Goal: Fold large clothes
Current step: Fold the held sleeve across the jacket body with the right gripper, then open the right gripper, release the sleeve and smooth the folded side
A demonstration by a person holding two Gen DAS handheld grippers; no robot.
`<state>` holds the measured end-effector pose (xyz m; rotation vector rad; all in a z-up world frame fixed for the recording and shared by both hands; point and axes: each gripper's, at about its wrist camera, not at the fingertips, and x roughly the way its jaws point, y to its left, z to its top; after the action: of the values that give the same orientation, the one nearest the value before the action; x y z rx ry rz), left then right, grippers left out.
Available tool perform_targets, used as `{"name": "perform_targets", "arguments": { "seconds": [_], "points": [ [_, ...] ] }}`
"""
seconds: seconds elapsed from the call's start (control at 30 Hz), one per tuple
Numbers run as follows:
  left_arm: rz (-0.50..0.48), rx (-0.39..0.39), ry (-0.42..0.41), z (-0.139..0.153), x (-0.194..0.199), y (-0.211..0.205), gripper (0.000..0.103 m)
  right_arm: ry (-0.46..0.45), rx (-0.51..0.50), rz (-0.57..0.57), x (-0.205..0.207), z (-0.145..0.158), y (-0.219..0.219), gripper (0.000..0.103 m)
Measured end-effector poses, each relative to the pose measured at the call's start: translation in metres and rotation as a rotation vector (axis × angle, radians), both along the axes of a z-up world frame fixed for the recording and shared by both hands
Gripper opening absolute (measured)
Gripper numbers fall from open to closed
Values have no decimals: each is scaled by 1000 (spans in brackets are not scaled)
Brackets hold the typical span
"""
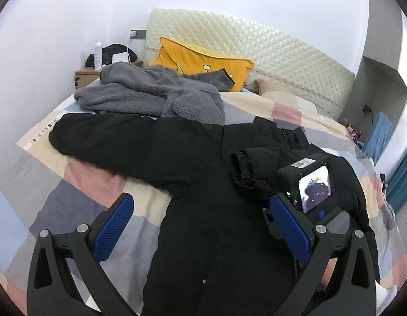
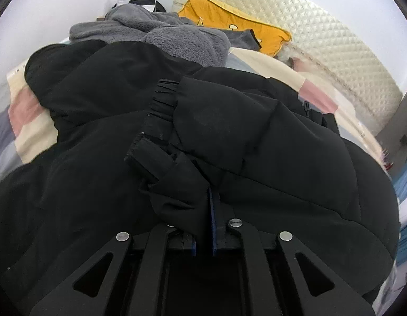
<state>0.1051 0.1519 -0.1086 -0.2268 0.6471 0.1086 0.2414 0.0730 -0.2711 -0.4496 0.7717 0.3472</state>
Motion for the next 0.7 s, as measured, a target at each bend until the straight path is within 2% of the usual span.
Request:
{"name": "perform_targets", "arguments": {
  "seconds": [0.1, 0.27, 0.3, 0.5, 0.7],
  "points": [
    [-9, 22, 2, -2, 3, -3, 103, 37, 14, 20, -3, 5, -6, 14],
    [-34, 1, -5, -2, 2, -5, 103, 45, 93, 77, -26, 26, -17, 63],
    [-38, -4, -10, -1, 0, -5, 103, 44, 108, 87, -31, 31, -23, 67],
    [-53, -16, -11, 0, -5, -9, 103, 13, 182, 122, -45, 59, -62, 69],
    [-91, -25, 1, -3, -6, -22, 103, -37, 215, 6, -61, 76, -151, 71]
  ]
}}
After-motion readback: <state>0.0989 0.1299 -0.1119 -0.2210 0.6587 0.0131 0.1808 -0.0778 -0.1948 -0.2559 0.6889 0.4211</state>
